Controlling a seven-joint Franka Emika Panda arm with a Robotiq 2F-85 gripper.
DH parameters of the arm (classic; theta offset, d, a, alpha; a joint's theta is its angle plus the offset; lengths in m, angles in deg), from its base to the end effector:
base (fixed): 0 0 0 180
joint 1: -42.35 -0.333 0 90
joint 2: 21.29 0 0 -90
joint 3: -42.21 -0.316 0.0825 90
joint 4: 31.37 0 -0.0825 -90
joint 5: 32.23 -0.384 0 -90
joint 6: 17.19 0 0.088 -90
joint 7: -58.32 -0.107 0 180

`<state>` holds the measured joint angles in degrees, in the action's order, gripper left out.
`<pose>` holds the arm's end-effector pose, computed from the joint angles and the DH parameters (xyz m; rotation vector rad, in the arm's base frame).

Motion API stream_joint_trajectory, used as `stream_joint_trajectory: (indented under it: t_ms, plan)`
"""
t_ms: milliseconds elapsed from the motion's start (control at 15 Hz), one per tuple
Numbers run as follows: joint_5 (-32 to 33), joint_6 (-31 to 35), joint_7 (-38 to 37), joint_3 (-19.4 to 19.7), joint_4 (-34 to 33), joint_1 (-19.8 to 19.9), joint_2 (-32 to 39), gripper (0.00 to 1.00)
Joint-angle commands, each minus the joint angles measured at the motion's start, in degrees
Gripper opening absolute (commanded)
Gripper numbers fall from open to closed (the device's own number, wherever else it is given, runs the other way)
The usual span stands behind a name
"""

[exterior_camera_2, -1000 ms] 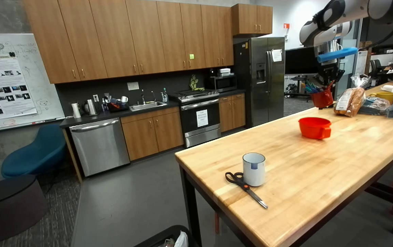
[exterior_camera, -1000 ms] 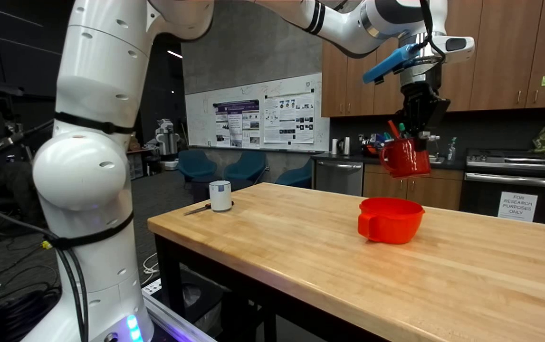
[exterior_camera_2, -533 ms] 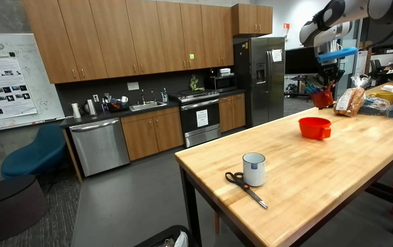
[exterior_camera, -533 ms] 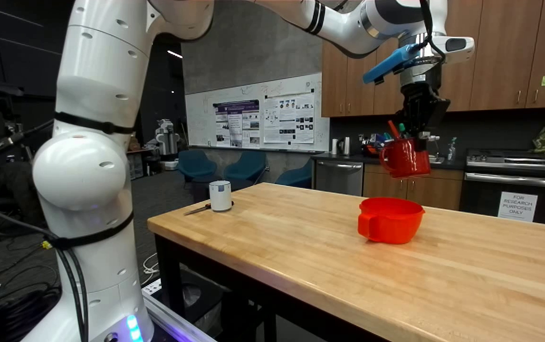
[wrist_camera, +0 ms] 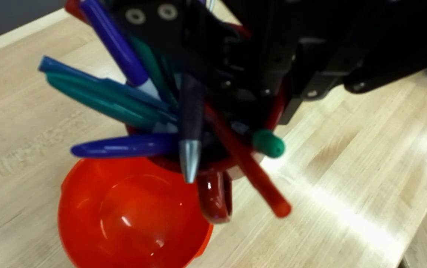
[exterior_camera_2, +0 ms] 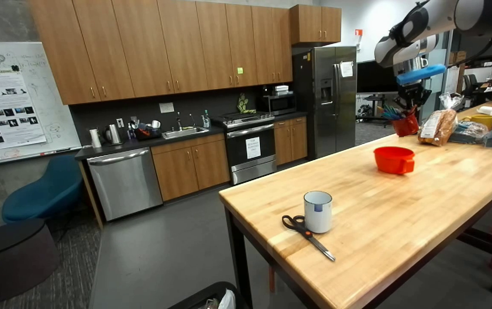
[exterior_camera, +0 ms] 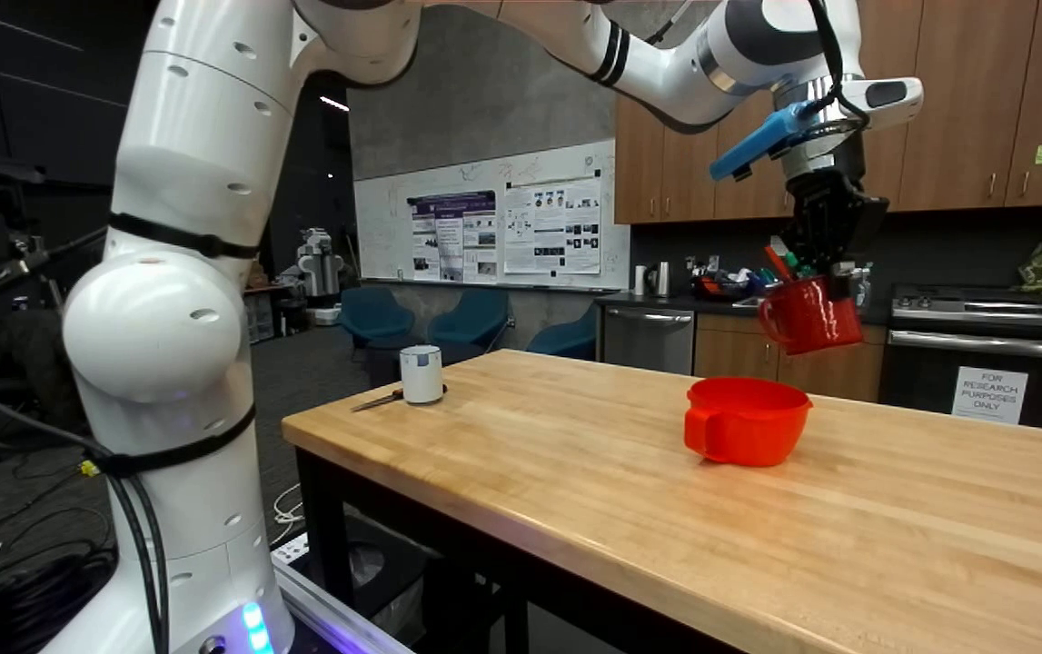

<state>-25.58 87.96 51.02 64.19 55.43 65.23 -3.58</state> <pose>0.4773 -0.4458 0.5009 2.6487 -1.2201 -0.0615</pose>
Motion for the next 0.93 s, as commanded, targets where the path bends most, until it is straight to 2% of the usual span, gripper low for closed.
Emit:
stream_joint_trajectory:
  t_ms: [0, 400, 867]
  plan:
    - [4.59, 4.33, -1.7, 0.8, 2.18, -0.15, -1.52, 0.02]
    - [14.4, 11.7, -2.93, 2.63, 8.11, -0.71, -3.58, 0.02]
    - [24.66, 17.96, -4.32, 3.23, 19.52, -1.4, -7.71, 0.02]
